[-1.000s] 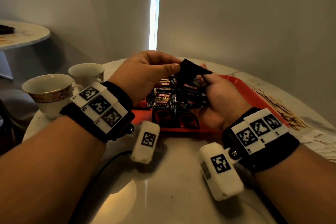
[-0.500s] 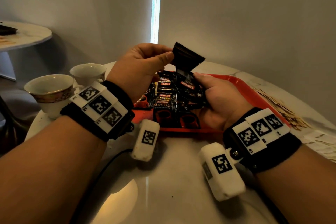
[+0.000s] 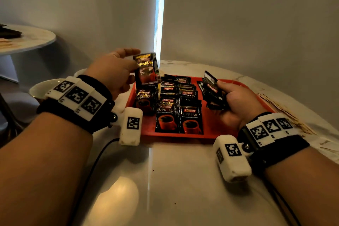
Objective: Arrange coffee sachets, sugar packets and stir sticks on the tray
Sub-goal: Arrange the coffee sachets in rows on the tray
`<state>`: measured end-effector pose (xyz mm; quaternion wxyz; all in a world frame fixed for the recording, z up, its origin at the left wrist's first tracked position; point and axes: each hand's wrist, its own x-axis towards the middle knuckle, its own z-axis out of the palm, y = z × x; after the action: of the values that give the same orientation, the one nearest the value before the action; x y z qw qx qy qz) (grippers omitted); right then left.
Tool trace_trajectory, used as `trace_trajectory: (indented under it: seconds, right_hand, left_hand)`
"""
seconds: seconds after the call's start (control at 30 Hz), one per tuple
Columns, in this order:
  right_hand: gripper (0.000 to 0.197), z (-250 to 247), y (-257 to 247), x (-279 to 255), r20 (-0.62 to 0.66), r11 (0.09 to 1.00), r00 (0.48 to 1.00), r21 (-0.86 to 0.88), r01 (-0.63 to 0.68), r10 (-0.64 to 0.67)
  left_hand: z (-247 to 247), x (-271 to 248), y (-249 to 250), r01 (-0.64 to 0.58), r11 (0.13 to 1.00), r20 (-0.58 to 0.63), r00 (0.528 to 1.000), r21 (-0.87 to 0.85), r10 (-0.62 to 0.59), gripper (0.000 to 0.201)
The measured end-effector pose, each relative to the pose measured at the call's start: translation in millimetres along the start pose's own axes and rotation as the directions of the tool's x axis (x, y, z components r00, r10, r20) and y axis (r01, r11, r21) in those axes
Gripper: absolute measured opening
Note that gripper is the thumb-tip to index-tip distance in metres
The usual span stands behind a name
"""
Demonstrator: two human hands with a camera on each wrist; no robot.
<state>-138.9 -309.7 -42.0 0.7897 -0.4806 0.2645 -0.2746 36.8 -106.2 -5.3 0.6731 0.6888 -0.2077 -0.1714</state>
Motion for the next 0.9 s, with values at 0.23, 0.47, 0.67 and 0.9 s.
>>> trace_trajectory:
  seconds: [0.23, 0.47, 0.67, 0.9]
  right_hand:
    - [0.034, -8.9, 9.7, 8.9, -0.034, 0.999, 0.998, 0.003, -0.054, 0.054]
    - [0.036, -10.5, 12.0, 10.7, 0.004, 0.997, 0.997, 0.006, -0.08, 0.08]
    - [0.035, -10.3, 12.8, 10.9, 0.002, 0.997, 0.997, -0.008, -0.08, 0.08]
    - [0.037, -10.7, 10.7, 10.7, 0.005, 0.998, 0.998, -0.013, -0.055, 0.055]
  left_hand:
    - [0.3, -0.3, -5.7, 0.185, 0.961, 0.038, 0.98, 0.204, -0.197, 0.028]
    - [-1.5, 1.5, -10.5, 0.272, 0.931, 0.053, 0.955, 0.242, -0.293, 0.022]
    - [-0.3, -2.6, -9.4, 0.287, 0.927, 0.061, 0.949, 0.241, -0.31, 0.026]
    - [1.4, -5.1, -8.5, 0.25, 0.944, 0.062, 0.961, 0.217, -0.269, 0.022]
